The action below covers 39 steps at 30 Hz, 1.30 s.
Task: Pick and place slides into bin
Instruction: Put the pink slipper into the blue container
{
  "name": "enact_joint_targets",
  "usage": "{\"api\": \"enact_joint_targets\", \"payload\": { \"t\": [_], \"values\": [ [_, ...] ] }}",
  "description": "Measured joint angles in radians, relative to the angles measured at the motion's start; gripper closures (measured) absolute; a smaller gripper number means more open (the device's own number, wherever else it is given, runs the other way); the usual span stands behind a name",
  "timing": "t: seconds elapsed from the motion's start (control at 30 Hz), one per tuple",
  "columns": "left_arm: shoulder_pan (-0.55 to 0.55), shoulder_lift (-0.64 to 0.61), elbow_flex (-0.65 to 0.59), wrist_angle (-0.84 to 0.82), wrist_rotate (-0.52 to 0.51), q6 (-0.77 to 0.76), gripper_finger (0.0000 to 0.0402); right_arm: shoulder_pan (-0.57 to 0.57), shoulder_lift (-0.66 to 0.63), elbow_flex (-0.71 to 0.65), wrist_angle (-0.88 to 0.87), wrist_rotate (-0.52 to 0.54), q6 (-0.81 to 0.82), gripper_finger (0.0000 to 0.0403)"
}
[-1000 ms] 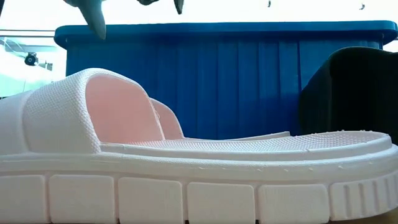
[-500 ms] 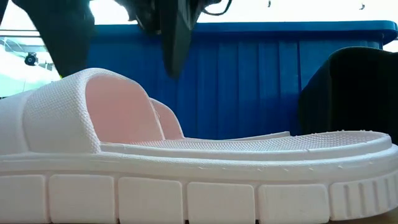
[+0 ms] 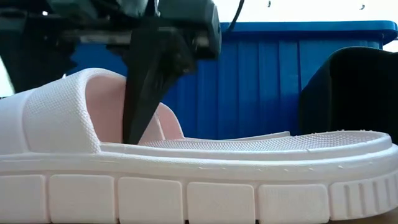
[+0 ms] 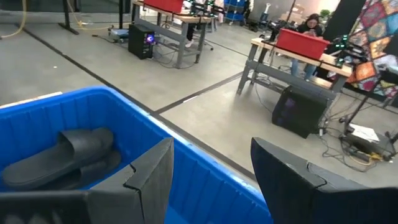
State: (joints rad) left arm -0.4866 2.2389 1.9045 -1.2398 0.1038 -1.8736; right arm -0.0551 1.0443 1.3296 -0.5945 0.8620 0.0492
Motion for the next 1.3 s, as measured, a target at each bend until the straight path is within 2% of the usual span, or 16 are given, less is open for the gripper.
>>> {"api": "enact_joint_targets", "payload": {
  "t": [0.13,0.23,0.63,0.8,1.03,1.17,1.23,1.3],
  "values": [
    [-0.001,0.01,0.0,0.002,0.029,0.037,0.004,0.0,0.0,0.0,0.0,-0.009,-0.001,0.0197],
    [-0.005,0.008,0.0,0.0,0.041,0.039,0.0073,0.0,0.0,0.0,0.0,-0.009,-0.003,0.0197],
    [-0.006,-0.014,0.0,-0.018,0.074,0.139,0.0304,0.0,0.0,-0.002,-0.001,-0.008,-0.006,0.0197],
    [-0.007,-0.034,0.0,-0.042,0.078,0.21,0.0385,0.0,0.0,-0.002,-0.003,-0.008,-0.008,0.0197],
    [-0.008,-0.161,0.004,-0.046,0.106,0.366,0.0394,0.0,0.0,-0.002,-0.003,-0.008,-0.008,0.0197],
    [-0.008,-0.297,0.008,0.072,0.095,0.458,0.0398,0.0,0.0,-0.004,-0.005,-0.008,-0.008,0.0197],
    [-0.008,-0.372,0.007,0.196,0.043,0.504,0.0399,0.0,0.0,-0.004,-0.011,-0.008,-0.008,0.0197],
    [-0.008,-0.446,0.006,0.308,-0.054,0.556,0.04,0.0,0.0,-0.004,-0.013,-0.008,-0.008,0.0197]
  ]
}}
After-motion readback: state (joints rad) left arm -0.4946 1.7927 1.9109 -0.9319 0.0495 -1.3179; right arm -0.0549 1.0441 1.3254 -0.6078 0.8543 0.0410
